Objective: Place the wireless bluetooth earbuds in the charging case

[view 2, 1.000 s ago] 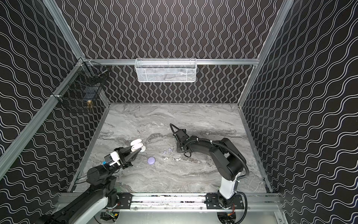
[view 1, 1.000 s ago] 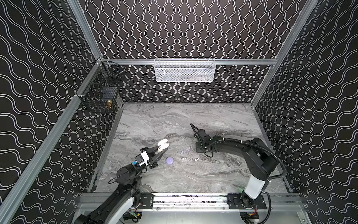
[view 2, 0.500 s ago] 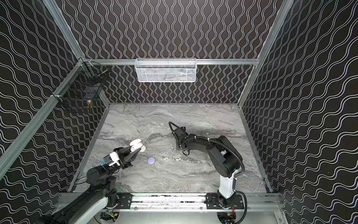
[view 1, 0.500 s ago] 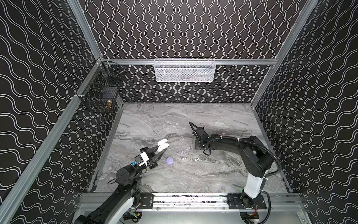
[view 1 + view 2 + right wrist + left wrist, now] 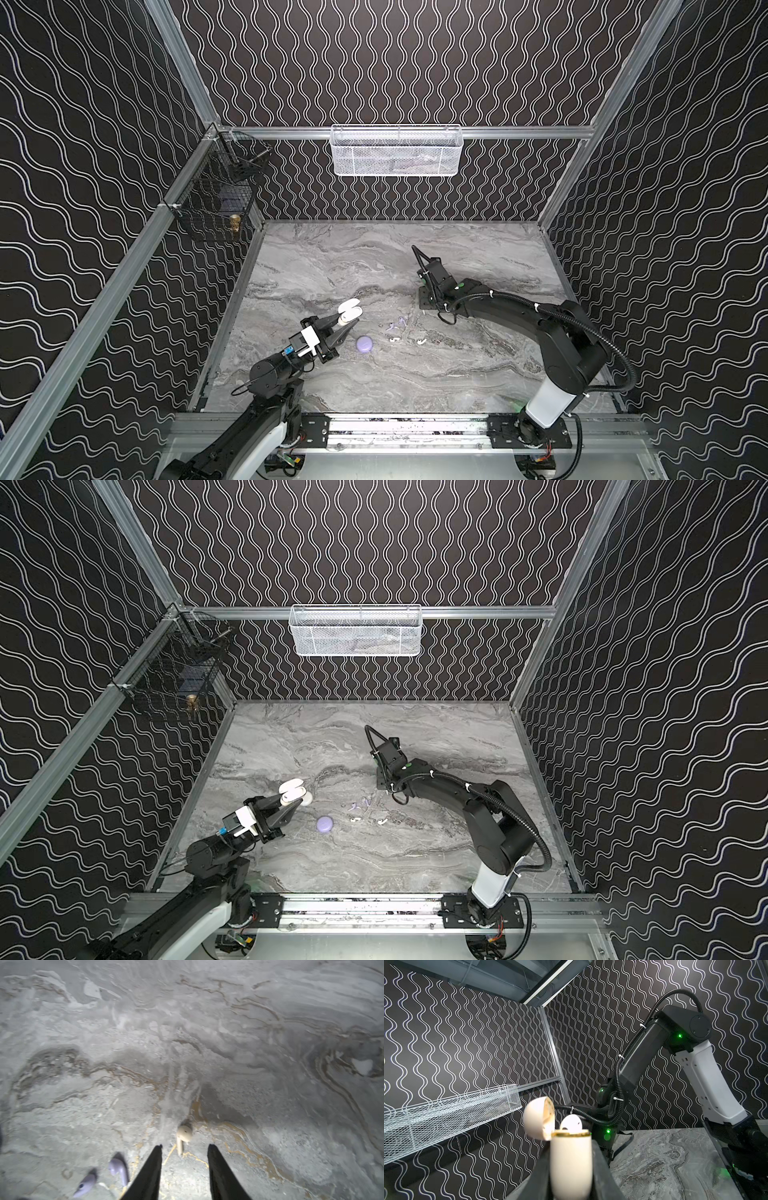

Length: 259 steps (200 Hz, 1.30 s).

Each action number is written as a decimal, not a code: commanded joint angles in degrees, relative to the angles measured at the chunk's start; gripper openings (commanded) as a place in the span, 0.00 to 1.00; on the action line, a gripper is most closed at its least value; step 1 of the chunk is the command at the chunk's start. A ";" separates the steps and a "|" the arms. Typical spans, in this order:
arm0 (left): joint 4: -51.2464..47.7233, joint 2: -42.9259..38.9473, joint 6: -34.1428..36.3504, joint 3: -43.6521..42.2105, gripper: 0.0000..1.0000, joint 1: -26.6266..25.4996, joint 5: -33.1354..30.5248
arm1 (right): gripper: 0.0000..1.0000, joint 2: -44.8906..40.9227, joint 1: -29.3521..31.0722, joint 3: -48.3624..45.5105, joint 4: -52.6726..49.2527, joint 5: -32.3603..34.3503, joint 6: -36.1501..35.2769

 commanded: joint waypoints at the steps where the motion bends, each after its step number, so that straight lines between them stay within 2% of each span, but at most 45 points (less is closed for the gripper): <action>1: 3.17 0.02 -0.52 -0.29 0.00 0.13 0.27 | 0.45 3.14 -0.08 3.49 -4.42 -2.94 -1.80; 39: 3.15 -0.30 -0.81 -0.33 0.00 0.22 0.44 | 0.54 8.08 -0.35 8.34 -9.22 -4.60 -4.48; 99: 1.69 0.01 0.10 -0.11 0.00 0.22 0.19 | 0.54 12.91 -0.58 10.12 -11.56 -7.35 -6.27; 194: 0.86 -0.37 -0.26 0.07 0.00 0.22 0.38 | 0.46 12.10 -1.04 7.38 -9.70 -5.61 -6.02; 259: -0.01 -0.08 0.31 0.59 0.00 0.22 0.32 | 0.34 11.77 -1.35 5.57 -8.26 -6.20 -5.93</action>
